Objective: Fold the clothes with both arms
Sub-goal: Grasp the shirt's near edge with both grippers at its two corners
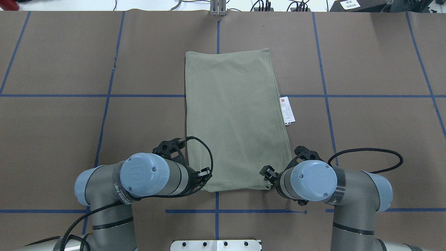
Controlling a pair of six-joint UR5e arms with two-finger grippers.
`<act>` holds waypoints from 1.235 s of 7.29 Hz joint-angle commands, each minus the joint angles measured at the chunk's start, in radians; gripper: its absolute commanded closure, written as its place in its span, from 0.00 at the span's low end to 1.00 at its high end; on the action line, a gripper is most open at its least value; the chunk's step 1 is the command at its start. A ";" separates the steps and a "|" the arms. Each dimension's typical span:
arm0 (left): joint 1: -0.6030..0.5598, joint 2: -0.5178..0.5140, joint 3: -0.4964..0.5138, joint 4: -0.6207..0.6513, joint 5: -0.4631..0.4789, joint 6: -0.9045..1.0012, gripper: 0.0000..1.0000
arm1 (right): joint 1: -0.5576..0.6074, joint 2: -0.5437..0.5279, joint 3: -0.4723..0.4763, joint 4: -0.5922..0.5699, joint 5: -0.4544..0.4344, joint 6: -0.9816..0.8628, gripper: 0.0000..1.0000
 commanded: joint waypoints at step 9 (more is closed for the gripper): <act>0.006 0.002 0.002 -0.002 0.000 -0.001 1.00 | 0.002 0.091 -0.054 -0.107 -0.014 -0.017 0.00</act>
